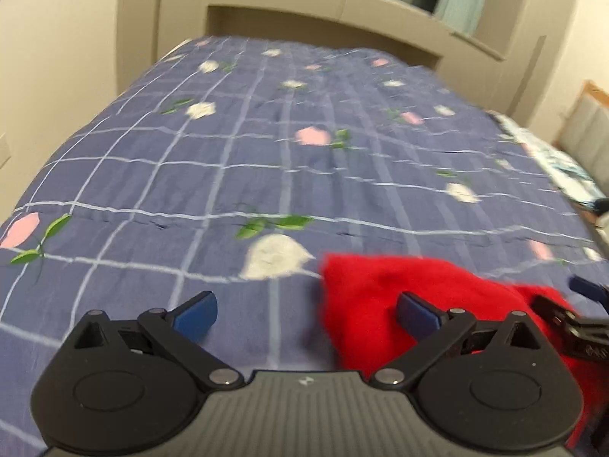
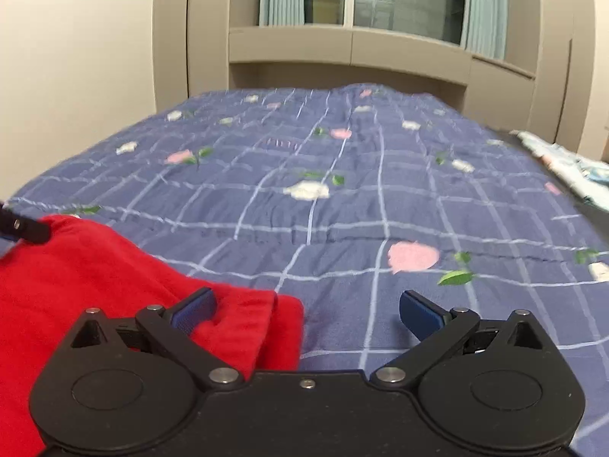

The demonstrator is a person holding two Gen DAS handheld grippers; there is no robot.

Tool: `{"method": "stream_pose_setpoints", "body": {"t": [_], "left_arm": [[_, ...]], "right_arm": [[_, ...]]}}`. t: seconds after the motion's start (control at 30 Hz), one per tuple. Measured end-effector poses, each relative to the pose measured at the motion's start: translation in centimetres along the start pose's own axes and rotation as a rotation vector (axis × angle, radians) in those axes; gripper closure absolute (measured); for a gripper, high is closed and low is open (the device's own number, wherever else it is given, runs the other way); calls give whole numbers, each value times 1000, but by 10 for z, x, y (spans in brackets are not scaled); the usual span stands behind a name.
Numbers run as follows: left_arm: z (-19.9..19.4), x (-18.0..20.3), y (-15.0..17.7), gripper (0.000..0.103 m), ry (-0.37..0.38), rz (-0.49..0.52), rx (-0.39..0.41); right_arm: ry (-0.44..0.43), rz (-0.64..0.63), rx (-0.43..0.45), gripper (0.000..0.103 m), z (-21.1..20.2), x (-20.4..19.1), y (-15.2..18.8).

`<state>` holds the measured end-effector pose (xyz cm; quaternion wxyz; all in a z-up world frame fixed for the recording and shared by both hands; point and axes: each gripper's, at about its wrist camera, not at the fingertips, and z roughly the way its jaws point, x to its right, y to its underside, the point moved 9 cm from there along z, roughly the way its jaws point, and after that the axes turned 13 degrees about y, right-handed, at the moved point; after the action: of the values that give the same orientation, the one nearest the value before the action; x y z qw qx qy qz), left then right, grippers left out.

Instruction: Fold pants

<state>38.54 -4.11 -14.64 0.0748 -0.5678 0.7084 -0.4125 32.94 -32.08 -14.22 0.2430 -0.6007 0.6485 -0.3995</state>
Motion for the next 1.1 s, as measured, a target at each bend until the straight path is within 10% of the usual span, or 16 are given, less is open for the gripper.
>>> {"method": "stream_pose_setpoints", "body": {"t": [0.17,0.47,0.87,1.1], "left_arm": [[-27,25,30,1,2,118,6],[-14,22,54,0,-93,77,-39],[-48,31,72,1,-111,-71,-61],[-56,36,91,1,-126,-100,-91]], "right_arm": [[-8,-42,55,1,-49,5,11],[-7,24,-72,1,-47,18,50],[-51,59,51,1,-112,19,41],[-30,76,-58,0,-108,23,71]]}}
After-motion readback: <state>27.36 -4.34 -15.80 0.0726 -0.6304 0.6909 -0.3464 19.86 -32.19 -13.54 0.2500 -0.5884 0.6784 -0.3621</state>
